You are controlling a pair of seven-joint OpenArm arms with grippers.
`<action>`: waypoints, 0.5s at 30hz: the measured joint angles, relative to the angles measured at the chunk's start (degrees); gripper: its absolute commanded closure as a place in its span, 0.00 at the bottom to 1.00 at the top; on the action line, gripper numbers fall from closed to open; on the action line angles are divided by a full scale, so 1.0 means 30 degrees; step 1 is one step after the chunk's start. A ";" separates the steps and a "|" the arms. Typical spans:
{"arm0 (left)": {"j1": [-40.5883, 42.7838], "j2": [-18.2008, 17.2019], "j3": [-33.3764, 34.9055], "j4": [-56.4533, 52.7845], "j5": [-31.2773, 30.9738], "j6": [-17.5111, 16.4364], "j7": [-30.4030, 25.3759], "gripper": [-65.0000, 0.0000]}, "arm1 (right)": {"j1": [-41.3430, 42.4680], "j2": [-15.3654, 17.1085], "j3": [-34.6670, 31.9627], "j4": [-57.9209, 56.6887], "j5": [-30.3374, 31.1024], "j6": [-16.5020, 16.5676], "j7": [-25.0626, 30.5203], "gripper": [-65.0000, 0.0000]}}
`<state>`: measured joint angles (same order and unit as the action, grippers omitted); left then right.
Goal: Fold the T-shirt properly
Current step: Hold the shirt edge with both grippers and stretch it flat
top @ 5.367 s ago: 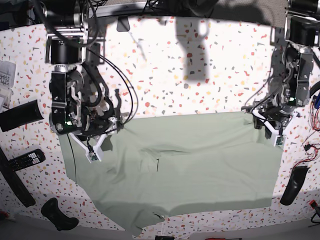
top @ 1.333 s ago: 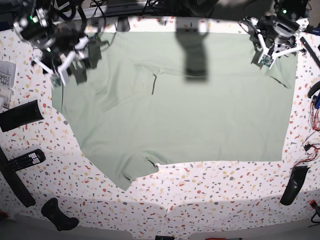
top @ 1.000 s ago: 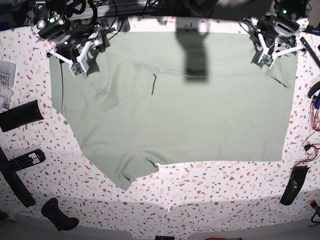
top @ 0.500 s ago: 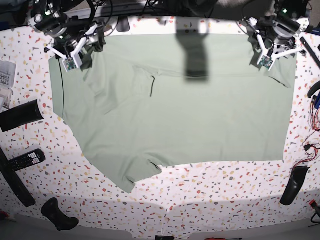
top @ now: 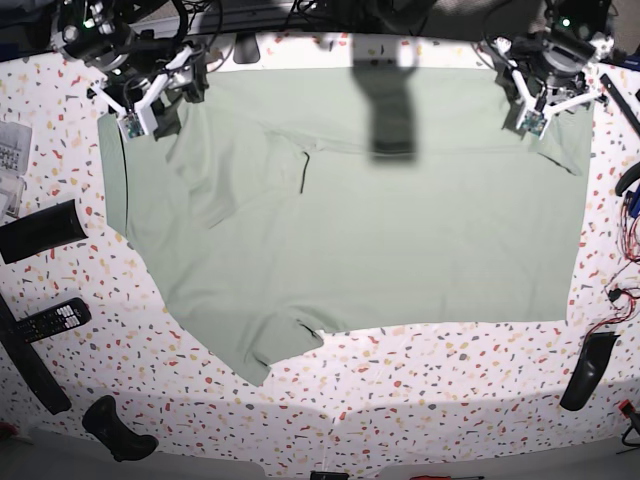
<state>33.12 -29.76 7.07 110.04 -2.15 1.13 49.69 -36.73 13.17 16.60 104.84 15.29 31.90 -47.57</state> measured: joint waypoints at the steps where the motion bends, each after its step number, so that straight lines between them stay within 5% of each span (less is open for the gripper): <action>1: -0.0058 0.0197 -0.0036 -0.0153 0.0036 0.0000 0.0066 0.67 | -0.0029 -0.0007 0.0007 0.0000 0.0197 0.0022 0.0000 0.45; 15: 0.1734 0.1202 -0.0102 0.0131 0.2033 0.0051 -0.0073 0.67 | -0.0481 0.0007 0.0007 -0.0022 0.0357 0.0160 0.0466 0.45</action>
<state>38.33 -26.15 6.76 110.43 3.95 1.28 49.47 -38.17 13.19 16.62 104.77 16.36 32.38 -46.17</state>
